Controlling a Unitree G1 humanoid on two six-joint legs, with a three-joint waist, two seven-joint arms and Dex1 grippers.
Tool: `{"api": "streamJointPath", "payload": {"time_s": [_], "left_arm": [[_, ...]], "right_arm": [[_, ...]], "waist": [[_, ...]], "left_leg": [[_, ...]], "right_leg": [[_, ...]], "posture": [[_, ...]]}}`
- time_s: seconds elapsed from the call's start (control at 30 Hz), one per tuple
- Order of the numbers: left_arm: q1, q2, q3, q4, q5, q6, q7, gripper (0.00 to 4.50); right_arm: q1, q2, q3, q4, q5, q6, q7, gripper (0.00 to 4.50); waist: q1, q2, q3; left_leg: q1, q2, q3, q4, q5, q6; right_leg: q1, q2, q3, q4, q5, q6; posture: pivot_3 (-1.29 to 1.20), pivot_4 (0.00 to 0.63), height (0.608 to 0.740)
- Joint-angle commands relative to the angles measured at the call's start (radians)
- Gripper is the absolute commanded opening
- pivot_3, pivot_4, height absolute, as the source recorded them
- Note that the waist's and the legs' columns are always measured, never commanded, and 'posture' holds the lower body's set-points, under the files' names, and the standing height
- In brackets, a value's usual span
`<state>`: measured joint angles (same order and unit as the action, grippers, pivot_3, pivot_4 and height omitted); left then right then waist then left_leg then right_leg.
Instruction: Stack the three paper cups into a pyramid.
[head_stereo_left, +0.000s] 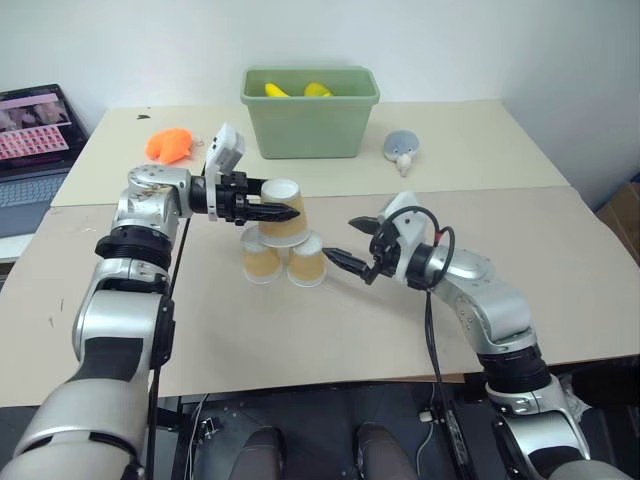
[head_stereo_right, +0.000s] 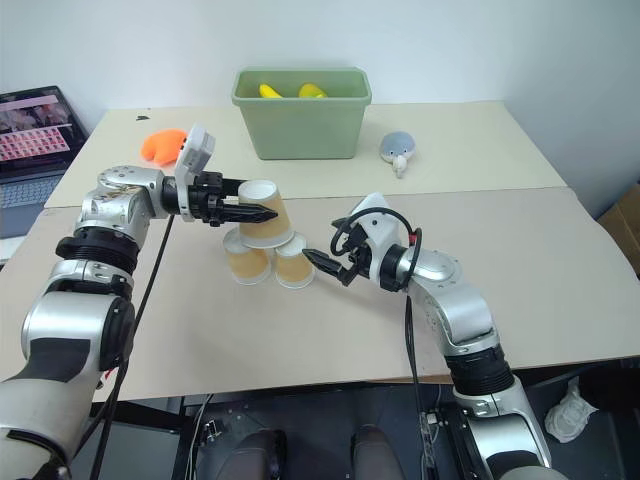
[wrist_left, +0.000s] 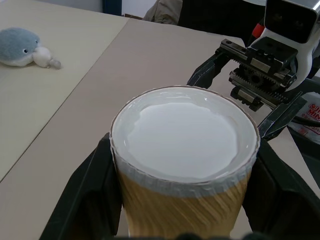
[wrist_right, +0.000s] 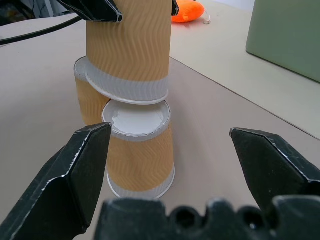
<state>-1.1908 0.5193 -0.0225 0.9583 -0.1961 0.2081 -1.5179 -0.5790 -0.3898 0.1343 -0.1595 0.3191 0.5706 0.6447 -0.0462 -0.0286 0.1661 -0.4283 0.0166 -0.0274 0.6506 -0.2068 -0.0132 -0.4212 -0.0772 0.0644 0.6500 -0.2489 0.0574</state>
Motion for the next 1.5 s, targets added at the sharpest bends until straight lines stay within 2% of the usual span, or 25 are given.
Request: {"api": "streamJointPath", "payload": {"time_s": [0.03, 0.1, 0.13, 0.17, 0.2, 0.63, 1.1, 1.37, 1.5], "left_arm": [[0.010, -0.002, -0.006, -0.007, 0.014, -0.020, -0.001, 2.86], [0.007, -0.004, 0.000, -0.003, 0.012, -0.026, 0.005, 3.60], [0.005, -0.003, 0.003, -0.002, 0.010, -0.027, 0.006, 3.78], [0.001, -0.004, 0.005, 0.000, 0.010, -0.029, 0.009, 4.28], [-0.003, -0.004, 0.008, 0.001, 0.010, -0.031, 0.011, 4.43], [-0.051, 0.025, 0.050, -0.027, -0.017, 0.023, 0.021, 4.43], [-0.026, 0.057, 0.081, -0.163, -0.065, 0.124, 0.049, 4.43], [0.000, 0.092, 0.143, -0.218, -0.108, 0.174, 0.136, 4.43], [0.016, 0.120, 0.242, -0.258, -0.170, 0.212, 0.255, 4.43]], "right_arm": [[-0.012, -0.002, -0.033, -0.027, 0.005, -0.023, -0.004, 4.50], [-0.011, -0.001, -0.035, -0.027, 0.005, -0.024, -0.004, 4.50], [-0.010, -0.001, -0.035, -0.027, 0.005, -0.024, -0.005, 4.50], [-0.010, -0.001, -0.035, -0.025, 0.005, -0.025, -0.004, 4.50], [-0.011, -0.001, -0.035, -0.024, 0.004, -0.025, -0.004, 4.50], [-0.022, 0.010, -0.026, 0.006, 0.002, -0.040, 0.009, 4.50], [-0.040, 0.026, -0.015, 0.052, -0.006, -0.072, 0.034, 4.50], [-0.053, 0.040, -0.008, 0.078, -0.015, -0.090, 0.048, 4.50], [-0.060, 0.043, -0.008, 0.086, -0.016, -0.095, 0.064, 4.50]], "waist": [[0.000, 0.000, 0.000], [0.001, 0.000, 0.000], [0.001, 0.000, 0.000], [0.000, 0.000, 0.000], [0.000, 0.000, 0.000], [-0.001, 0.000, 0.000], [0.000, 0.000, 0.000], [-0.003, 0.000, 0.000], [-0.005, 0.000, 0.000]], "left_leg": [[0.000, 0.000, 0.000, 0.000, 0.000, 0.000], [0.000, 0.000, 0.000, 0.000, 0.000, 0.000], [0.000, 0.000, 0.000, 0.000, 0.000, 0.000], [0.000, 0.000, 0.000, 0.001, 0.000, 0.000], [0.000, 0.000, 0.000, 0.001, 0.000, 0.000], [0.000, 0.000, 0.000, 0.001, 0.000, 0.000], [-0.001, 0.000, 0.000, 0.002, 0.000, 0.000], [0.000, 0.000, 0.000, 0.004, 0.000, 0.000], [0.000, 0.000, 0.000, 0.005, 0.000, 0.000]], "right_leg": [[0.000, 0.000, 0.000, 0.000, 0.000, 0.000], [0.000, 0.000, 0.000, 0.000, 0.000, 0.000], [0.000, 0.000, 0.000, 0.000, 0.000, 0.000], [0.000, 0.000, 0.000, 0.000, 0.000, 0.000], [0.000, 0.000, 0.000, 0.000, 0.000, 0.000], [0.000, 0.000, 0.000, 0.000, 0.000, 0.000], [0.000, 0.000, 0.000, 0.002, 0.000, 0.000], [-0.001, 0.000, 0.000, 0.005, 0.000, 0.000], [-0.001, 0.000, 0.000, 0.006, 0.000, 0.000]], "posture": [[0.00, 0.150, 0.732], [0.00, 0.150, 0.732], [0.00, 0.150, 0.732], [0.00, 0.150, 0.732], [0.00, 0.150, 0.732], [0.00, 0.150, 0.732], [0.00, 0.150, 0.732], [0.00, 0.150, 0.732], [0.00, 0.150, 0.732]]}}
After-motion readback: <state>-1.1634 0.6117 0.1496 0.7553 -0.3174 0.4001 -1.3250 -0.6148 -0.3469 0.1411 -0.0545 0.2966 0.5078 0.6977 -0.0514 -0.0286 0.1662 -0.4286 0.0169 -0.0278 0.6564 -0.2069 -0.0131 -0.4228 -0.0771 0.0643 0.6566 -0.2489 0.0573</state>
